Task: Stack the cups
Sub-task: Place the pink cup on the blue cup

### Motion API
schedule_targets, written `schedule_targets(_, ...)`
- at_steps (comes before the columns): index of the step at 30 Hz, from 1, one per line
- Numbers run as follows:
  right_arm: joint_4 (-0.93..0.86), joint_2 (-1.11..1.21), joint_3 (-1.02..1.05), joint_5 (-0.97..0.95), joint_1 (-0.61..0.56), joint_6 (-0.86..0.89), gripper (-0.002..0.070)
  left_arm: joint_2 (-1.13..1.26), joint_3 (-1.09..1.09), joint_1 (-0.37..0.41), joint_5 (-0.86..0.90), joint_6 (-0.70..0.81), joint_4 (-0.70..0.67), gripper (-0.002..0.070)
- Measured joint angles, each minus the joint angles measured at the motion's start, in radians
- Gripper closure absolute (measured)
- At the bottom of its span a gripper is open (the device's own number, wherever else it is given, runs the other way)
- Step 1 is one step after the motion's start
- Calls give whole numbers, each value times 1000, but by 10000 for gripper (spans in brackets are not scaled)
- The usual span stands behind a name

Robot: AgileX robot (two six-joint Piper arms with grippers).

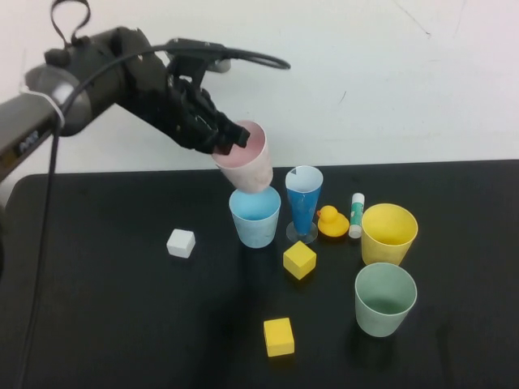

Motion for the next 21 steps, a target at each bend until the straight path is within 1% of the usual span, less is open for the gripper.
schedule_targets(7, 3, 0, 2, -13, 0, 0, 676, 84, 0, 0, -18, 26, 0, 656)
schedule_targets(9, 3, 0, 2, -14, 0, 0, 676, 97, 0, 0, -26, 28, 0, 636)
schedule_targets(11, 3, 0, 5, -17, 0, 0, 676, 104, 0, 0, -33, 30, 0, 597)
schedule_targets(16, 39, 0, 10, -17, 0, 0, 676, 108, 0, 0, -59, 38, 0, 445)
schedule_targets(17, 53, 0, 10, -17, 0, -1, 676, 108, 0, 0, -64, 38, 0, 424)
schedule_targets(19, 66, 4, 2, -1, 0, -10, 676, 103, -9, 0, -64, 25, 11, 419)
schedule_targets(20, 68, 12, -9, 22, 0, -12, 676, 99, -15, 0, -62, 12, 24, 431)
schedule_targets(21, 70, 24, -30, 50, 0, -15, 676, 87, -22, 0, -62, -8, 44, 457)
